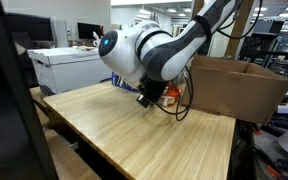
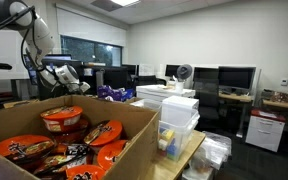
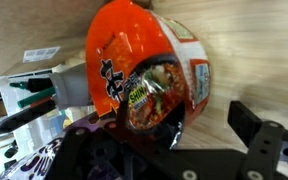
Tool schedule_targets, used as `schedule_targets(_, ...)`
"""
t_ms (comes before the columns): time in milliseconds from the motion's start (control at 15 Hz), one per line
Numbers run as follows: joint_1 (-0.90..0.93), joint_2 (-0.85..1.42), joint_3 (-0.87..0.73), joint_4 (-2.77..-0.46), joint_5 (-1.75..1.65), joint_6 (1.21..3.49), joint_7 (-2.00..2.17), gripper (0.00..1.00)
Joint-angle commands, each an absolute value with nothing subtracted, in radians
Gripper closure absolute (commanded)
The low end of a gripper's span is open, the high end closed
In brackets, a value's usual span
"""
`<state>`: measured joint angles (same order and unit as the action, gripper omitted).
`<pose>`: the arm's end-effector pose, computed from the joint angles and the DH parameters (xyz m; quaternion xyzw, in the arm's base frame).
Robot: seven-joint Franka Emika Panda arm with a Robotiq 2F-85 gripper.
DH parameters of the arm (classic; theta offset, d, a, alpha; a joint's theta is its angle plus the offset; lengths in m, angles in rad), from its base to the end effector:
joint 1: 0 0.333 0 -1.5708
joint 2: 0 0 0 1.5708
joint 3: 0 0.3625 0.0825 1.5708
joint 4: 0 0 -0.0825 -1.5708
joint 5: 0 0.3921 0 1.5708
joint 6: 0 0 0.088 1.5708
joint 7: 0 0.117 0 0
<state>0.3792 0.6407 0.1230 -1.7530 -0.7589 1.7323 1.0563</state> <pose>0.5860 0.2348 0.2129 0.9064 -0.0763 -0.0070 0.4155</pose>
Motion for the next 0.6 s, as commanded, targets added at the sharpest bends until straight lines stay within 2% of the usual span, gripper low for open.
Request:
schedule_targets(0,0.371,0.641,0.118,-1.758,-0.718,1.724,1.029,0.00)
schedule_targets(533,0.370,0.645,0.104,-1.753,-0.665,1.714,1.033,0.00)
